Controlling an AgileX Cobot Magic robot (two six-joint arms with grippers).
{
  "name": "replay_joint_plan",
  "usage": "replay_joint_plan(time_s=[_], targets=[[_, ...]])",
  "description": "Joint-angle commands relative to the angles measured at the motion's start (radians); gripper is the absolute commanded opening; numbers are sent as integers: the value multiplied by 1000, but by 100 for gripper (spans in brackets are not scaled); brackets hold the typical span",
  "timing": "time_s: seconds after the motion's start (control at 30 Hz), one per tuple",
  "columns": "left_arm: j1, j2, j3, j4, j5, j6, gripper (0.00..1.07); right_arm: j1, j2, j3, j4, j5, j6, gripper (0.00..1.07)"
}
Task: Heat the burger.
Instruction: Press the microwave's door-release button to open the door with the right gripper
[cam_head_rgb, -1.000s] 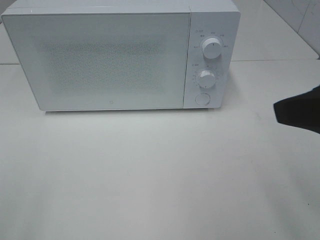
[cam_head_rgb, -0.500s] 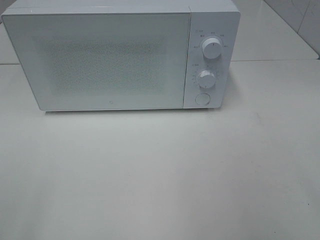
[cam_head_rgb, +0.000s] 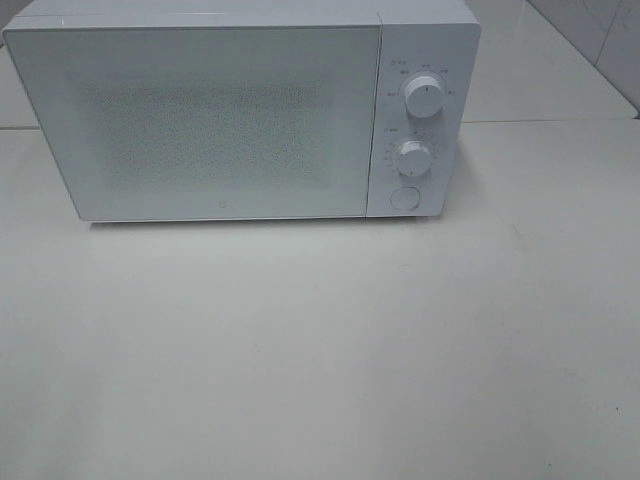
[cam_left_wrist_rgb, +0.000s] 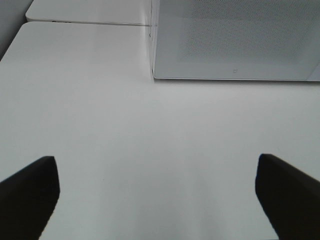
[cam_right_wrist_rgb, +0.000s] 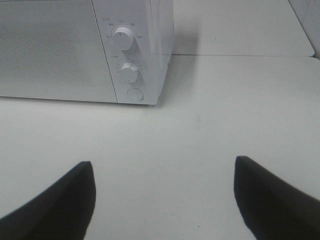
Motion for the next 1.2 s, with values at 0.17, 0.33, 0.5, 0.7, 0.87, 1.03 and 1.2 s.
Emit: replay_joint_plan(time_s=[0.17, 0.33, 0.5, 0.7, 0.87, 1.03, 1.2], targets=[[4, -19, 5, -2, 2, -6, 102, -41, -75, 59, -50, 18, 19, 74], [4, -19, 5, -2, 2, -6, 102, -43, -75, 68, -70, 26, 38, 74], [4, -19, 5, -2, 2, -6, 102, -43, -75, 68, -70, 26, 44, 74], [4, -19, 5, -2, 2, -6, 102, -43, -75, 68, -70, 26, 44, 74], [4, -19, 5, -2, 2, -6, 102, -43, -75, 68, -70, 25, 44, 74], [4, -19, 5, -2, 2, -6, 102, -43, -58, 36, -63, -4, 44, 74], [4, -19, 5, -2, 2, -6, 102, -43, 14, 9, -63, -51, 44, 74]])
